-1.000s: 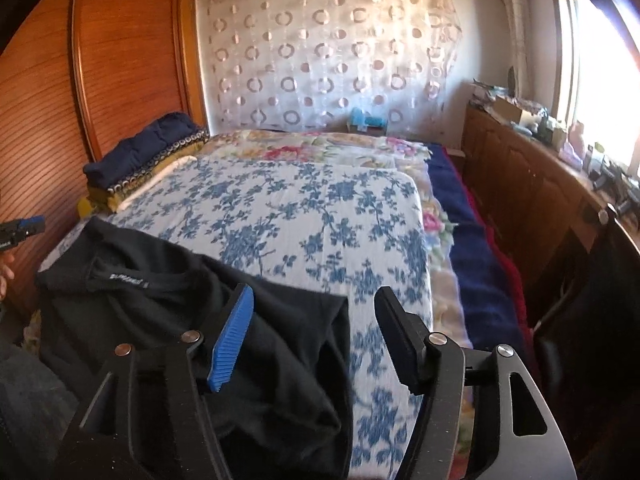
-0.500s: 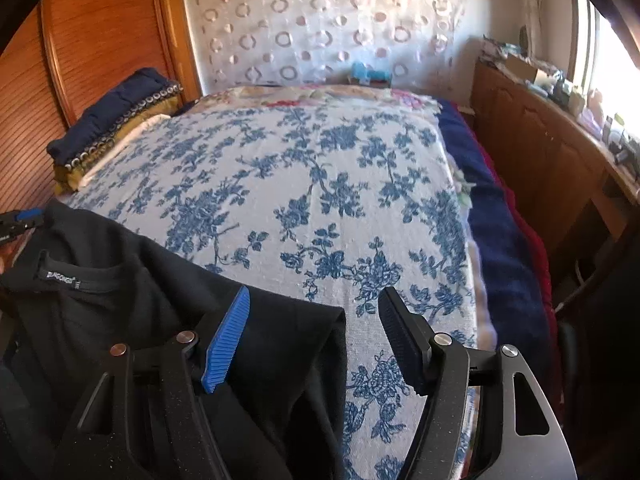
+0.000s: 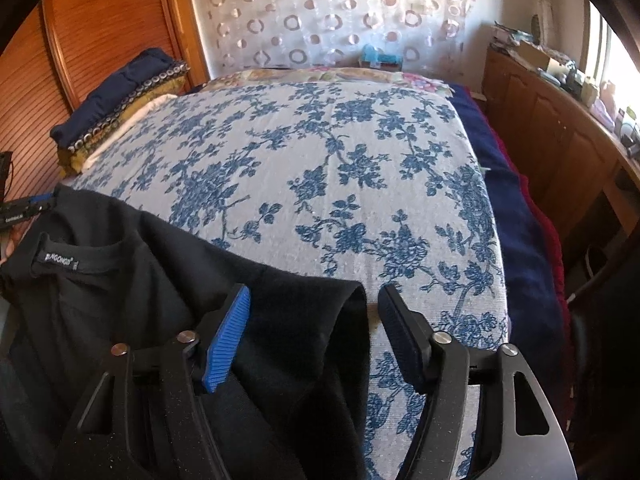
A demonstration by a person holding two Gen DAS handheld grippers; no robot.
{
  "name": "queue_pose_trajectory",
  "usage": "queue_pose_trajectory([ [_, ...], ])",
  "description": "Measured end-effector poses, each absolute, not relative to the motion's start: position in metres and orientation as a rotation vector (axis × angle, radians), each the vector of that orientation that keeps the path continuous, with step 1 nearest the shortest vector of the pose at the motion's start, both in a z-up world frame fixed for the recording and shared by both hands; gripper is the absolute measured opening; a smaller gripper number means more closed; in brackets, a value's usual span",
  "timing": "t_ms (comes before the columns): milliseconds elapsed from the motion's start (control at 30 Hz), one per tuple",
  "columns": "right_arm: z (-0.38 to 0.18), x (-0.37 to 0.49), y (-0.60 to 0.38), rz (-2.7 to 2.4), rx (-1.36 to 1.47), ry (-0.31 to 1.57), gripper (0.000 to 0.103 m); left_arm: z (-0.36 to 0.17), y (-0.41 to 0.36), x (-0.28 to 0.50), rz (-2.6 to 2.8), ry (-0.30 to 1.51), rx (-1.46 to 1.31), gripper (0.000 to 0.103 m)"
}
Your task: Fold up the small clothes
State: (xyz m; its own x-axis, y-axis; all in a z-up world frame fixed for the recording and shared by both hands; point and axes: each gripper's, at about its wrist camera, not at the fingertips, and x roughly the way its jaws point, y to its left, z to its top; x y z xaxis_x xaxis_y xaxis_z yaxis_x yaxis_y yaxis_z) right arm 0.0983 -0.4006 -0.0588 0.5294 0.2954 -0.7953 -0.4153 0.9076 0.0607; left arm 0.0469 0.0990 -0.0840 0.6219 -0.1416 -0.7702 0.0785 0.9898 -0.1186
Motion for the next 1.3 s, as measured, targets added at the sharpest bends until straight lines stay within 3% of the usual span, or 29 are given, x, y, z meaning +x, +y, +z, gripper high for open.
queue_pose_trajectory([
  [67, -0.059, 0.096, -0.397, 0.446, -0.145, 0.922, 0.047, -0.084, 0.096, 0.047, -0.122, 0.890, -0.066, 0.043],
  [133, -0.058, 0.091, -0.392, 0.476, -0.151, 0.925, 0.023, -0.084, 0.093, 0.048, -0.117, 0.893, -0.063, 0.043],
  [200, -0.058, 0.087, -0.385, 0.508, -0.159, 0.932, 0.010, -0.083, 0.094, 0.047, -0.115, 0.893, -0.064, 0.043],
  [300, -0.055, 0.077, -0.374, 0.496, -0.218, 0.907, 0.009, -0.082, 0.091, 0.049, -0.120, 0.887, -0.064, 0.040],
  [333, -0.054, 0.075, -0.374, 0.497, -0.211, 0.905, 0.009, -0.082, 0.090, 0.048, -0.136, 0.882, -0.066, 0.032],
  [467, -0.046, 0.068, -0.379, 0.489, -0.178, 0.865, 0.008, -0.082, 0.085, 0.043, -0.158, 0.871, -0.043, 0.019],
  [533, -0.038, 0.064, -0.382, 0.488, -0.156, 0.843, 0.008, -0.079, 0.085, 0.041, -0.165, 0.863, -0.053, 0.007],
  [867, 0.003, 0.034, -0.381, 0.500, -0.150, 0.749, 0.007, -0.019, 0.073, -0.005, -0.218, 0.682, -0.076, 0.005],
  [1300, 0.131, -0.027, -0.398, 0.406, -0.128, 0.481, 0.006, 0.117, 0.074, -0.070, -0.282, 0.334, -0.093, 0.004],
])
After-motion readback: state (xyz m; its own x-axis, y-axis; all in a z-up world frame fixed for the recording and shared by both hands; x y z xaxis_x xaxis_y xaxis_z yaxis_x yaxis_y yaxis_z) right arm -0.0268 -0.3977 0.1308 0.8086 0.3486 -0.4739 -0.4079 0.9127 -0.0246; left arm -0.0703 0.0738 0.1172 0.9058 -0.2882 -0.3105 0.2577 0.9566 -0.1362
